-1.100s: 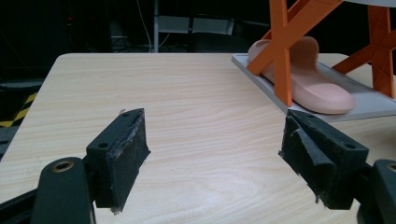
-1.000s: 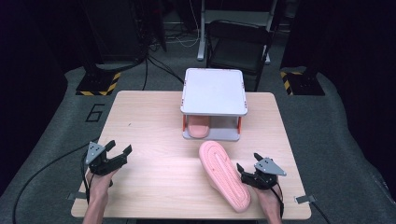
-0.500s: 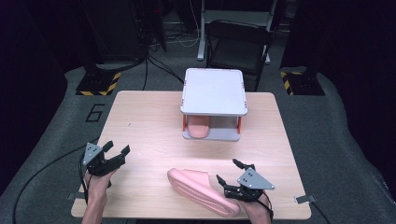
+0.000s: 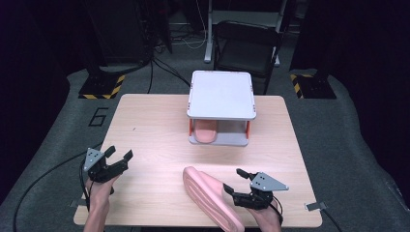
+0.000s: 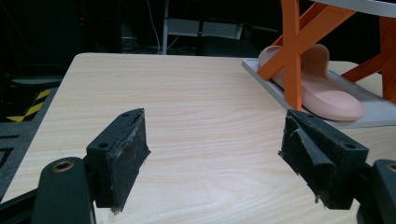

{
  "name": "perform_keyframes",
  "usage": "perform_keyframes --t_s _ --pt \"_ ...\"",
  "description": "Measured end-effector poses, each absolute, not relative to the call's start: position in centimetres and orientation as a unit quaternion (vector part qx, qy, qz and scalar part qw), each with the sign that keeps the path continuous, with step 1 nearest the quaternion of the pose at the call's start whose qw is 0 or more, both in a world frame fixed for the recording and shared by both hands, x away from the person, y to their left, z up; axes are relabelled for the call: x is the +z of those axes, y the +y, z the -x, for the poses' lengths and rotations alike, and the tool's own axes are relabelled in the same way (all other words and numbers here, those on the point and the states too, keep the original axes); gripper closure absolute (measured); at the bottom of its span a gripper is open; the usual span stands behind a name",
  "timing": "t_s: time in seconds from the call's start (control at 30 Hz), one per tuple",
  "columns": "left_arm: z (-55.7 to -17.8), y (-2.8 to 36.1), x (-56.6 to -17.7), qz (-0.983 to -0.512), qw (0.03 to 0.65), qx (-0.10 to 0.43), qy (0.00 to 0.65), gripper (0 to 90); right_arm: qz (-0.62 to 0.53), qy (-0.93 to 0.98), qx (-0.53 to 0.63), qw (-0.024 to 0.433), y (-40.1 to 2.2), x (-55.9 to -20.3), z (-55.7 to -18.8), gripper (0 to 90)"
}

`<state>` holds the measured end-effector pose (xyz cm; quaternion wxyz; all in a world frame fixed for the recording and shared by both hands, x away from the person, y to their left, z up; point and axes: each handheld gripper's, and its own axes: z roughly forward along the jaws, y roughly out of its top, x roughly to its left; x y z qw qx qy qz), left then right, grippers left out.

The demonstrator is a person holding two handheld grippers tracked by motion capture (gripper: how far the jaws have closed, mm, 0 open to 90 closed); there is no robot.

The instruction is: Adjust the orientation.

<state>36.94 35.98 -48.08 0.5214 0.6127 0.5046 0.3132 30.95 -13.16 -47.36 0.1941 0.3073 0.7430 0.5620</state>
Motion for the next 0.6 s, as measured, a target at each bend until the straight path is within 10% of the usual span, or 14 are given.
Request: perform_keyframes --t_s 0.6 --pt "-36.8 33.9 -47.6 -0.625 0.530 0.297 0.491 22.4 -0.351 0.748 0.524 0.208 -14.1 -50.6 -33.0 27.5"
